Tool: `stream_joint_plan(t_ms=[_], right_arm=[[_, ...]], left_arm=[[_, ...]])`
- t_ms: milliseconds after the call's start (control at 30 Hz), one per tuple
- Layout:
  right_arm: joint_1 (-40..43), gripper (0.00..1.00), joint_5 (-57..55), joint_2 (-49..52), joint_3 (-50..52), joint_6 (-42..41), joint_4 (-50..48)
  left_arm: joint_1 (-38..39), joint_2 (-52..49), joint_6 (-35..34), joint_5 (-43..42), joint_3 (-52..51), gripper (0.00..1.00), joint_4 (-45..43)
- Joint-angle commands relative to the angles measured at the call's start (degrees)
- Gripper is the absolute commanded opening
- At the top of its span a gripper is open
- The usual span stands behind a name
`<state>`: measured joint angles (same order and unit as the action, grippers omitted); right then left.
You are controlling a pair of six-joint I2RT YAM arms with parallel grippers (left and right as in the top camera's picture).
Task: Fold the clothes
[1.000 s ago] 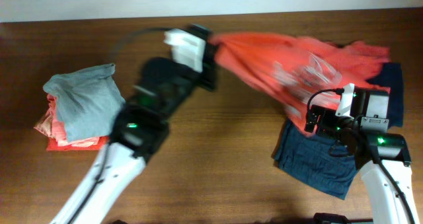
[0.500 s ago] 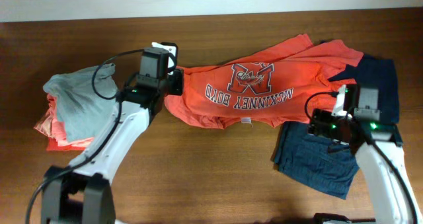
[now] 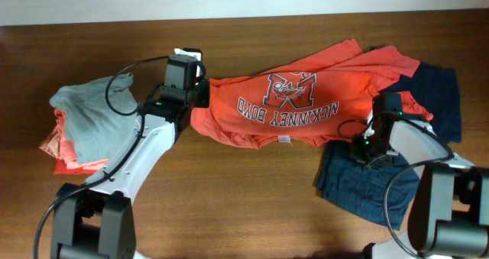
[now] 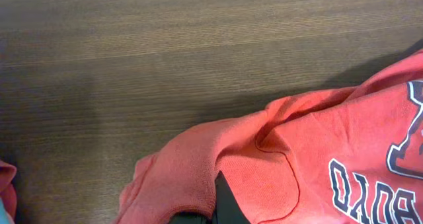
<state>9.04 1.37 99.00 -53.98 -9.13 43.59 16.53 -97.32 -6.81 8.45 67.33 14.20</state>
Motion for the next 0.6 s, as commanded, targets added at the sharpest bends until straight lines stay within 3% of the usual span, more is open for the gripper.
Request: stream_joint_plan(t_ms=[0, 300, 567], right_arm=[[1.49, 0.17, -5.25, 7.78, 1.46, -1.75, -3.19], [15.87, 0.22, -12.20, 10.97, 1.33, -7.10, -8.31], [29.18, 0.29, -9.88, 10.97, 1.22, -10.10, -10.75]], left_arm=[[-0.11, -0.15, 0.94, 1.03, 0.11, 0.00, 0.02], [-1.57, -0.15, 1.77, 1.07, 0.11, 0.00, 1.36], [-5.77, -0.17, 1.75, 1.03, 0.11, 0.00, -1.84]])
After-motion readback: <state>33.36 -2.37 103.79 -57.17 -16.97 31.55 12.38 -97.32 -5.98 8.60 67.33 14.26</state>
